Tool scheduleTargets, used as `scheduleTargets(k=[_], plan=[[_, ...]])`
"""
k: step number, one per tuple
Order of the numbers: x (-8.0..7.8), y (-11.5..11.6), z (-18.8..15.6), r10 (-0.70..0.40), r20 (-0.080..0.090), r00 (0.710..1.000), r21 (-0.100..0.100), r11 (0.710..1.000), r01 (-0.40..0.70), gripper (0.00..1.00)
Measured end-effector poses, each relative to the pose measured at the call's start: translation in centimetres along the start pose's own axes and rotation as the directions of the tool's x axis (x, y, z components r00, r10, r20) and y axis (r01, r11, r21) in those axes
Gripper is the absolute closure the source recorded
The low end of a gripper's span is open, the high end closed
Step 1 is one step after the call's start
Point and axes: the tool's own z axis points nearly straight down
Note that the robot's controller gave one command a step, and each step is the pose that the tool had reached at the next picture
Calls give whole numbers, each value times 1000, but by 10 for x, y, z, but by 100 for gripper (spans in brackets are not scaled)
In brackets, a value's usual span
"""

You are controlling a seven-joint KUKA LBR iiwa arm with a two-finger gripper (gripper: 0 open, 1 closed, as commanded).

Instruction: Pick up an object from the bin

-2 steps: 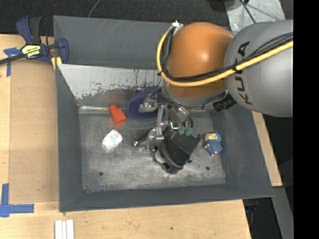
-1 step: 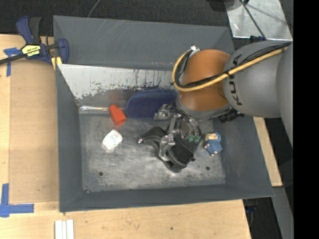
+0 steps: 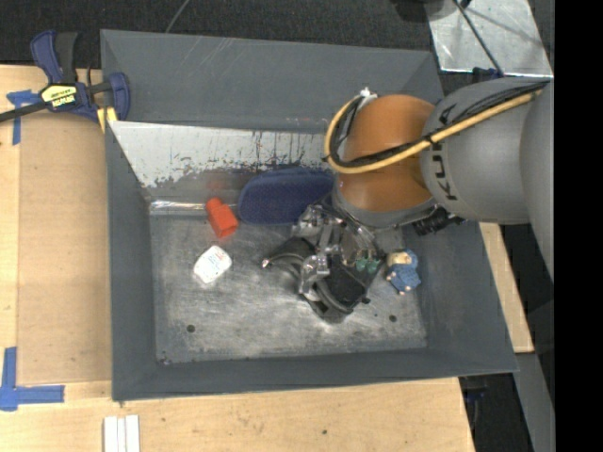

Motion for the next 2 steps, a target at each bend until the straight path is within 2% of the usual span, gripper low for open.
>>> scheduleTargets(k=[1,2], plan=[[14,-11,-118,-117,14,993,11,993,116,100],[72,15,-167,-74,8,997,9,997,74,100]])
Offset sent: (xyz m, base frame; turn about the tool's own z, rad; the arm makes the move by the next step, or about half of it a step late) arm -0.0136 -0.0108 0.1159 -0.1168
